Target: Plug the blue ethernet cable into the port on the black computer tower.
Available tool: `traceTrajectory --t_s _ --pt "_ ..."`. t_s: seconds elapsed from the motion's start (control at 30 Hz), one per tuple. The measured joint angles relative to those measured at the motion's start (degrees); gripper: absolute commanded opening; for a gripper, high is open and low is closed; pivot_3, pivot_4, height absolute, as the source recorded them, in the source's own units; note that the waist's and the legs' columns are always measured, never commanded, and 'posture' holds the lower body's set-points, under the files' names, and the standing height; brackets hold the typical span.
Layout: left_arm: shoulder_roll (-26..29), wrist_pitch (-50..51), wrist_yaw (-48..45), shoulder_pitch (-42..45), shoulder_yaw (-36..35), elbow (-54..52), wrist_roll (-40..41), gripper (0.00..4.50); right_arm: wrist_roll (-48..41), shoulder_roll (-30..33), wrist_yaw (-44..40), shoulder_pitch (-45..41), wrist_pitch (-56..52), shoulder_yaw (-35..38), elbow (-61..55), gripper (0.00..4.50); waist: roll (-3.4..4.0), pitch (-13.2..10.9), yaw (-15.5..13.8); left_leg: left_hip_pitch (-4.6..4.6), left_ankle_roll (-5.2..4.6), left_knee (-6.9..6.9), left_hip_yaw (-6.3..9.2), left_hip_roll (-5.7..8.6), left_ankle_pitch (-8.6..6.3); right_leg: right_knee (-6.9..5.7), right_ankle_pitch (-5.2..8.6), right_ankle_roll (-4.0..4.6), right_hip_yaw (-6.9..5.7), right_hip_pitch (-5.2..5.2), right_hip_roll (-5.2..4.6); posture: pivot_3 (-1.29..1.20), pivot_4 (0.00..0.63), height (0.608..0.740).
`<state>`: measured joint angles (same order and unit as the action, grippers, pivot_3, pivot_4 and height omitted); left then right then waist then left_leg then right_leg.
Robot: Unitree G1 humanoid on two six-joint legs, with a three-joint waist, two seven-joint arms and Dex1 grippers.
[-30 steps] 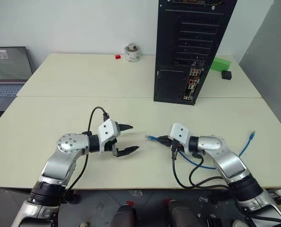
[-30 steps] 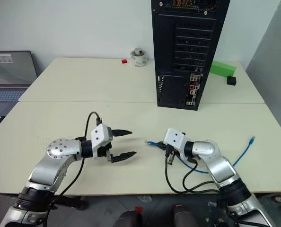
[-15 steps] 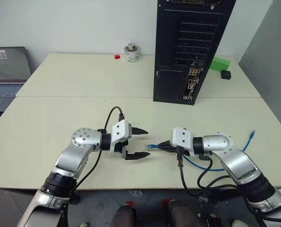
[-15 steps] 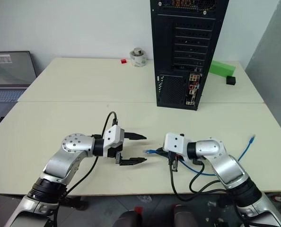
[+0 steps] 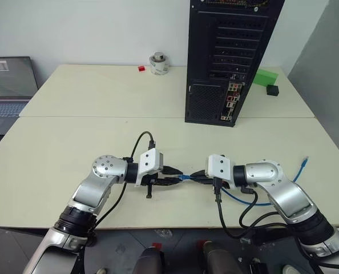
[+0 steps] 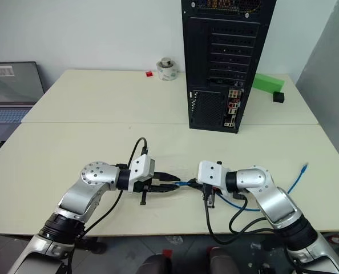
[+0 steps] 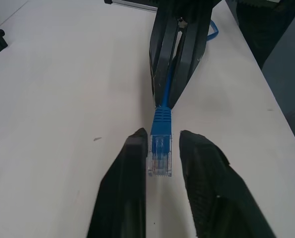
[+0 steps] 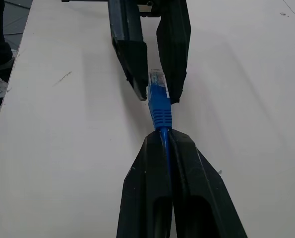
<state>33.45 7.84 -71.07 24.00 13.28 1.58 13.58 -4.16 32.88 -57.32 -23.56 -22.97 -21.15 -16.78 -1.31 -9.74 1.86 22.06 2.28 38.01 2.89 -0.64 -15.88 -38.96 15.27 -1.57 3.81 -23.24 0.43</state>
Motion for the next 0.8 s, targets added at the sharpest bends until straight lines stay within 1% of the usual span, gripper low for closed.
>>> traceTrajectory --t_s 0.27,0.33,0.37,0.6,0.8 --pt "-0.3 -1.8 0.3 0.5 0.5 1.3 -0.9 0.24 0.1 0.0 0.1 -0.1 -0.1 0.0 0.0 0.00 0.00 0.0 0.0 0.00 0.00 0.00 0.00 0.00 0.00 0.00 0.00 0.00 0.00 0.00 0.00 0.00 0.150 0.740" --pt "-0.7 -1.1 0.5 0.5 0.5 1.4 -0.6 0.95 0.1 0.2 0.1 -0.1 -0.1 0.1 0.0 0.00 0.00 0.0 0.0 0.00 0.00 0.00 0.00 0.00 0.00 0.00 0.00 0.00 0.00 0.00 0.00 0.00 0.150 0.740" --pt "-1.1 -0.5 0.9 0.5 0.3 1.5 -0.5 1.05 0.1 0.3 0.1 -0.1 -0.1 0.1 0.0 0.00 0.00 0.0 0.0 0.00 0.00 0.00 0.00 0.00 0.00 0.00 0.00 0.00 0.00 0.00 0.00 0.00 0.150 0.740" --pt "-1.1 0.4 1.8 0.6 -0.2 2.2 -0.2 2.57 0.1 0.2 0.1 -0.2 0.1 0.1 0.0 0.00 0.00 0.0 0.0 0.00 0.00 0.00 0.00 0.00 0.00 0.00 0.00 0.00 0.00 0.00 0.00 0.00 0.150 0.740" --pt "-0.3 0.4 1.4 0.8 -0.2 2.5 -0.2 2.57 0.0 0.3 0.0 -0.6 0.1 0.1 0.0 0.00 0.00 0.0 0.0 0.00 0.00 0.00 0.01 0.00 0.00 0.00 0.00 0.00 0.00 0.00 0.00 0.00 0.150 0.740"
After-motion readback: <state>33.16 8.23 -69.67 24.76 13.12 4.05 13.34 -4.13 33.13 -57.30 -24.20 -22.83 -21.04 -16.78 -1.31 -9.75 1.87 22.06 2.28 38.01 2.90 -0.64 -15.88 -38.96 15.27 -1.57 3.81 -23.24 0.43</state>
